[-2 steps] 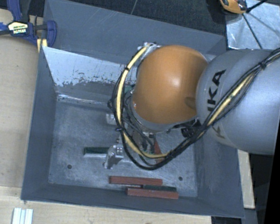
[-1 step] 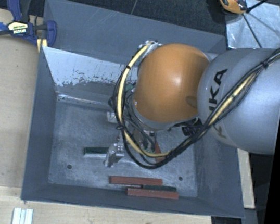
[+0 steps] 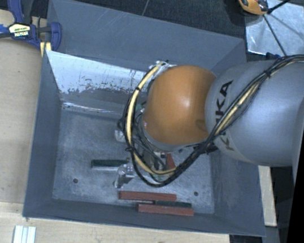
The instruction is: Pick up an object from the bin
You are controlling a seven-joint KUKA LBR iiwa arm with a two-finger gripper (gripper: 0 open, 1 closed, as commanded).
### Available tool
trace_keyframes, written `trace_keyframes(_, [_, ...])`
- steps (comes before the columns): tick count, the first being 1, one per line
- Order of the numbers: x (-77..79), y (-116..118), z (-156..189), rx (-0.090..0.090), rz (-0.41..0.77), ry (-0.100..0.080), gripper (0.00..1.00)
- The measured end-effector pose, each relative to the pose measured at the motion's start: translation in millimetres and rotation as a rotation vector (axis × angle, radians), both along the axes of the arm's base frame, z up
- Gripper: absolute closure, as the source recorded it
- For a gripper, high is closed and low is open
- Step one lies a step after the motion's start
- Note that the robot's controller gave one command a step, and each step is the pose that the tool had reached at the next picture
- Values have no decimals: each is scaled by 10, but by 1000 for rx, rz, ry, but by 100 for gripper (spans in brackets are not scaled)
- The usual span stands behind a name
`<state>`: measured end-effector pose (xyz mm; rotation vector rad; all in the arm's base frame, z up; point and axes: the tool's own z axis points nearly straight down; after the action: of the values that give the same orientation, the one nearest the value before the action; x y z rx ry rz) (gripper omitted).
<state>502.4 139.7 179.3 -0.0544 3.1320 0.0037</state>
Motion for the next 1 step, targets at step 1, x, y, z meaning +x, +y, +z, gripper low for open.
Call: trace_keyframes(1, [201,-279,-1016,3,19,-19,100])
